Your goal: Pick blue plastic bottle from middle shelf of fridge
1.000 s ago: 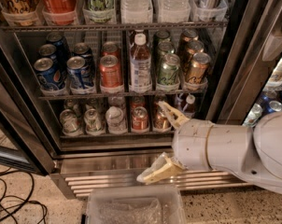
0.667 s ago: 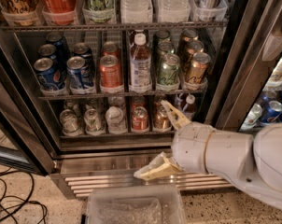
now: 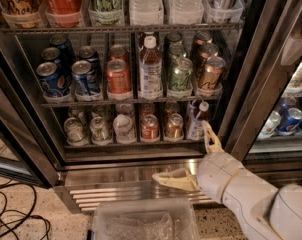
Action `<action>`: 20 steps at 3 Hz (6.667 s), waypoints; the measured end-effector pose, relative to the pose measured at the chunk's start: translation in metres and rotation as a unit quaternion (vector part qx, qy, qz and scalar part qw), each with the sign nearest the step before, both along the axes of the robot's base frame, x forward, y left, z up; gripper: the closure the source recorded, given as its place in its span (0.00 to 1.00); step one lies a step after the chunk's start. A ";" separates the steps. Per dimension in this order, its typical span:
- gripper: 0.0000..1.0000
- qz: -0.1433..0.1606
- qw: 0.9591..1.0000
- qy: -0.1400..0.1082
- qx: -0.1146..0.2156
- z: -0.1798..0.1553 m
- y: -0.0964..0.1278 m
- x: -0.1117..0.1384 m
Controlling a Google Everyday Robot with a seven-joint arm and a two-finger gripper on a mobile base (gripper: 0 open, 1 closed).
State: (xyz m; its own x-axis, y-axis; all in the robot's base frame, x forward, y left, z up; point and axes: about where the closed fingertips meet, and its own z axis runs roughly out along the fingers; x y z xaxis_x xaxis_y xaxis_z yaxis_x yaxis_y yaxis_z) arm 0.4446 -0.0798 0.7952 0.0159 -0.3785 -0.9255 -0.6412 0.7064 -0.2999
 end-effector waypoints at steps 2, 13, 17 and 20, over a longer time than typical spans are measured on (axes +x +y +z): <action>0.00 -0.055 0.995 -0.077 -0.021 -0.005 0.000 0.006; 0.04 -0.212 0.967 -0.113 0.083 0.060 0.062 0.102; 0.32 -0.178 0.975 -0.098 0.086 0.055 0.075 0.111; 0.25 -0.187 0.969 -0.120 0.104 0.052 0.072 0.129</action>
Offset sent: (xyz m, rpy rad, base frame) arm 0.0348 0.1538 0.0532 -0.0602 -0.3559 -0.0407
